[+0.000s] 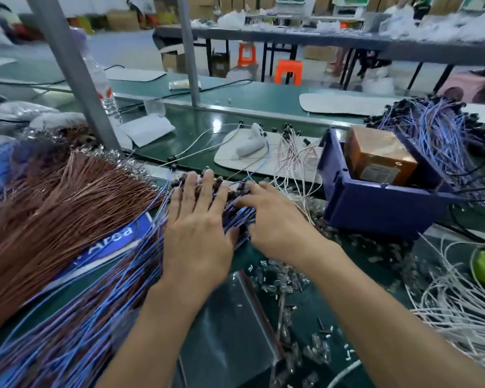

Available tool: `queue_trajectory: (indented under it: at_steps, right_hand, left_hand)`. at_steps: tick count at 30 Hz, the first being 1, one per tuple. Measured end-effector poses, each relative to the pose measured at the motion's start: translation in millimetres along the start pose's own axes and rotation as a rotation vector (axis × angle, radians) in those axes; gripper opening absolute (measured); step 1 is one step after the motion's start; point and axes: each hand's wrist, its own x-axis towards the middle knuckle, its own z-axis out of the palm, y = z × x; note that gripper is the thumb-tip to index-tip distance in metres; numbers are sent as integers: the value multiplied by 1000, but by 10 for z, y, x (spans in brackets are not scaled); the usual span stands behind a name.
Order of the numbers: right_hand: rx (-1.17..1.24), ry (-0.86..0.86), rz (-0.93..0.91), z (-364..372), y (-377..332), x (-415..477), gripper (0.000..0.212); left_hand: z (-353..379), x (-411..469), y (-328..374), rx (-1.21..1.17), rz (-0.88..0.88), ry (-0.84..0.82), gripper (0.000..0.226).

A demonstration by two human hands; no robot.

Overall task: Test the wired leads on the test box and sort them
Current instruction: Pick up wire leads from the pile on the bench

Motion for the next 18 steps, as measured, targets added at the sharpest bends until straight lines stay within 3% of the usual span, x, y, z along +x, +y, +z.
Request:
queue_trajectory:
  at_steps: [5, 12, 16, 18]
  right_hand:
    - [85, 54, -20, 61, -118, 251, 80]
    - [-63, 89, -60, 129, -222, 433, 67]
    - [-190, 118, -91, 22, -199, 411, 32]
    - [-141, 93, -82, -86, -182, 376, 21]
  left_hand:
    - [41, -6, -3, 21, -43, 32, 79]
    - [160, -84, -80, 33, -84, -82, 82]
    - [206, -106, -159, -27, -136, -131, 82]
    - [208, -101, -167, -69, -174, -133, 81]
